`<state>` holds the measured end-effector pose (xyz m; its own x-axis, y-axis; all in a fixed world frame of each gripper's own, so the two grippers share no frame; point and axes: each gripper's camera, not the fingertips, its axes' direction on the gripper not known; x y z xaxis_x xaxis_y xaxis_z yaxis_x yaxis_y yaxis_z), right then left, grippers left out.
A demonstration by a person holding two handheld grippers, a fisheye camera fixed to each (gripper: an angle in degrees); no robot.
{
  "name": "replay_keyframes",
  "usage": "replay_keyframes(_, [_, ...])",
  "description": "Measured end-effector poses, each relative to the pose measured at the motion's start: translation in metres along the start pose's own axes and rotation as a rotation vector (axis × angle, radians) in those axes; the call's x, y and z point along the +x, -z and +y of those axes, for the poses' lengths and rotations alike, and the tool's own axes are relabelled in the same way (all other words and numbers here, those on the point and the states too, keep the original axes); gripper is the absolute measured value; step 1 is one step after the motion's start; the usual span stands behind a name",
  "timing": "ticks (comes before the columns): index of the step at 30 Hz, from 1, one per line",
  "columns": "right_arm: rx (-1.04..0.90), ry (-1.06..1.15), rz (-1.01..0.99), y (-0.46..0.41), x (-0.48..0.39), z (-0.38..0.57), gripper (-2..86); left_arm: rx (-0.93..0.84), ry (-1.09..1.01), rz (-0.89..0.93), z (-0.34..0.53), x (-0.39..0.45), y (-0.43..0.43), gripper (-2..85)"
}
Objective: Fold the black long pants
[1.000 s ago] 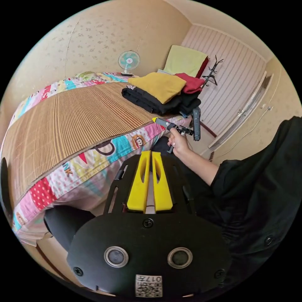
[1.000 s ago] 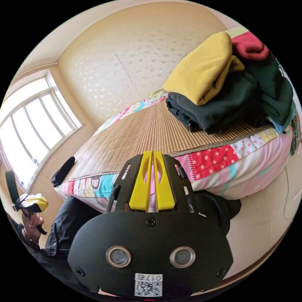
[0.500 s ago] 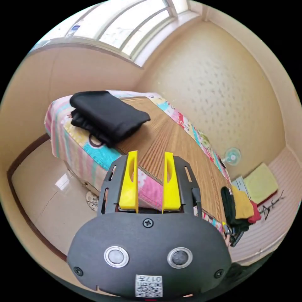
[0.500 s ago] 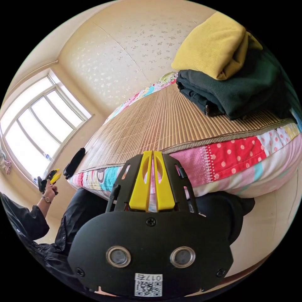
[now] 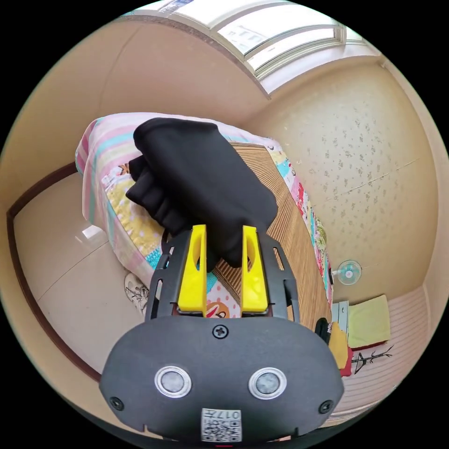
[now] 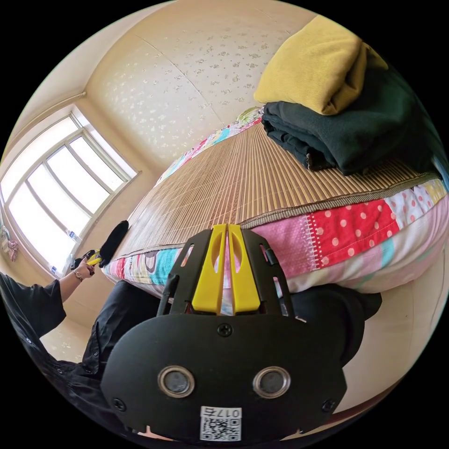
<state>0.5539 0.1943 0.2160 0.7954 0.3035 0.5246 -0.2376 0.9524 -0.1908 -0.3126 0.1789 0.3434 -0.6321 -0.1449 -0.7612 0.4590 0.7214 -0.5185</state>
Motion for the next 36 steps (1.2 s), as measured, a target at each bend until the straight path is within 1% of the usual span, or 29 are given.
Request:
replay_keyframes(1, [0.001, 0.001, 0.0, 0.0, 0.0, 0.0, 0.4, -0.02, 0.024, 0.029, -0.006, -0.005, 0.0, 11.5])
replay_keyframes(3, [0.0, 0.008, 0.004, -0.002, 0.001, 0.002, 0.4, -0.054, 0.169, 0.198, -0.021, -0.027, 0.001, 10.3])
replay_keyframes(4, [0.0, 0.009, 0.004, -0.002, 0.001, 0.002, 0.4, -0.064, 0.214, 0.239, -0.024, -0.032, 0.001, 9.4])
replay_keyframes(6, [0.003, 0.011, 0.007, -0.003, 0.002, 0.004, 0.4, -0.136, 0.367, 0.432, -0.029, -0.046, -0.012, 6.2])
replay_keyframes(8, [0.003, 0.011, 0.008, -0.002, 0.003, 0.005, 0.4, -0.159, 0.38, 0.559, -0.03, -0.033, -0.02, 5.2])
replay_keyframes(10, [0.004, 0.01, 0.006, -0.002, 0.005, 0.006, 0.4, -0.216, 0.275, 0.571, -0.038, 0.006, -0.028, 5.1])
replay_keyframes(12, [0.006, 0.009, 0.003, -0.001, 0.007, 0.008, 0.4, -0.369, 0.036, 0.417, -0.04, 0.081, -0.046, 4.6])
replay_keyframes(13, [0.006, 0.009, 0.003, -0.001, 0.008, 0.008, 0.4, -0.41, -0.028, 0.372, -0.036, 0.101, -0.053, 4.4])
replay_keyframes(14, [0.007, 0.009, 0.003, -0.001, 0.009, 0.009, 0.4, -0.492, -0.144, 0.291, -0.022, 0.139, -0.07, 3.4])
replay_keyframes(15, [0.008, 0.009, 0.004, 0.0, 0.01, 0.01, 0.4, -0.575, -0.242, 0.237, -0.002, 0.172, -0.091, 1.9])
replay_keyframes(16, [0.007, 0.009, 0.004, 0.0, 0.01, 0.01, 0.4, -0.623, -0.292, 0.228, 0.01, 0.189, -0.102, 1.2])
replay_keyframes(17, [0.007, 0.009, 0.002, 0.001, 0.011, 0.011, 0.4, -0.703, -0.388, 0.238, 0.037, 0.219, -0.123, 0.0])
replay_keyframes(18, [0.007, 0.009, 0.0, 0.002, 0.012, 0.011, 0.4, -0.822, -0.462, 0.344, 0.067, 0.25, -0.145, -0.4])
replay_keyframes(20, [0.005, 0.011, -0.005, 0.004, 0.014, 0.012, 0.4, -0.937, -0.549, 0.441, 0.107, 0.294, -0.161, -0.6])
replay_keyframes(21, [0.006, 0.011, -0.008, 0.006, 0.015, 0.013, 0.4, -0.952, -0.637, 0.442, 0.126, 0.32, -0.159, -0.5])
replay_keyframes(22, [0.007, 0.01, -0.01, 0.007, 0.016, 0.014, 0.4, -0.945, -0.687, 0.428, 0.133, 0.331, -0.155, -0.4])
replay_keyframes(24, [0.021, 0.011, -0.029, 0.012, 0.02, 0.016, 0.4, -0.863, -0.864, 0.3, 0.143, 0.357, -0.132, 0.5])
replay_keyframes(25, [0.024, 0.01, -0.033, 0.014, 0.021, 0.017, 0.4, -0.828, -0.897, 0.261, 0.142, 0.358, -0.125, 1.9])
replay_keyframes(26, [0.032, 0.003, -0.041, 0.017, 0.024, 0.017, 0.4, -0.732, -0.934, 0.169, 0.135, 0.354, -0.107, 4.7])
replay_keyframes(27, [0.042, -0.009, -0.05, 0.019, 0.028, 0.018, 0.3, -0.605, -0.923, 0.069, 0.122, 0.34, -0.085, 6.9])
replay_keyframes(28, [0.045, -0.015, -0.055, 0.02, 0.03, 0.018, 0.3, -0.541, -0.91, 0.027, 0.115, 0.33, -0.074, 7.9])
replay_keyframes(30, [0.048, -0.032, -0.062, 0.02, 0.036, 0.017, 0.3, -0.307, -0.791, -0.123, 0.083, 0.276, -0.026, 8.8])
replay_keyframes(31, [0.046, -0.033, -0.061, 0.02, 0.036, 0.017, 0.3, -0.259, -0.746, -0.158, 0.075, 0.259, -0.015, 9.1])
replay_keyframes(33, [0.031, -0.026, -0.047, 0.017, 0.036, 0.015, 0.3, -0.033, -0.513, -0.332, 0.056, 0.187, 0.033, 8.4])
replay_keyframes(34, [0.025, -0.022, -0.043, 0.016, 0.035, 0.015, 0.3, 0.018, -0.458, -0.353, 0.055, 0.171, 0.044, 8.9])
replay_keyframes(35, [0.015, -0.017, -0.035, 0.015, 0.034, 0.014, 0.3, 0.042, -0.393, -0.327, 0.051, 0.141, 0.052, 9.9])
replay_keyframes(36, [0.011, -0.011, -0.03, 0.014, 0.033, 0.013, 0.3, -0.029, -0.36, -0.273, 0.045, 0.118, 0.044, 11.3])
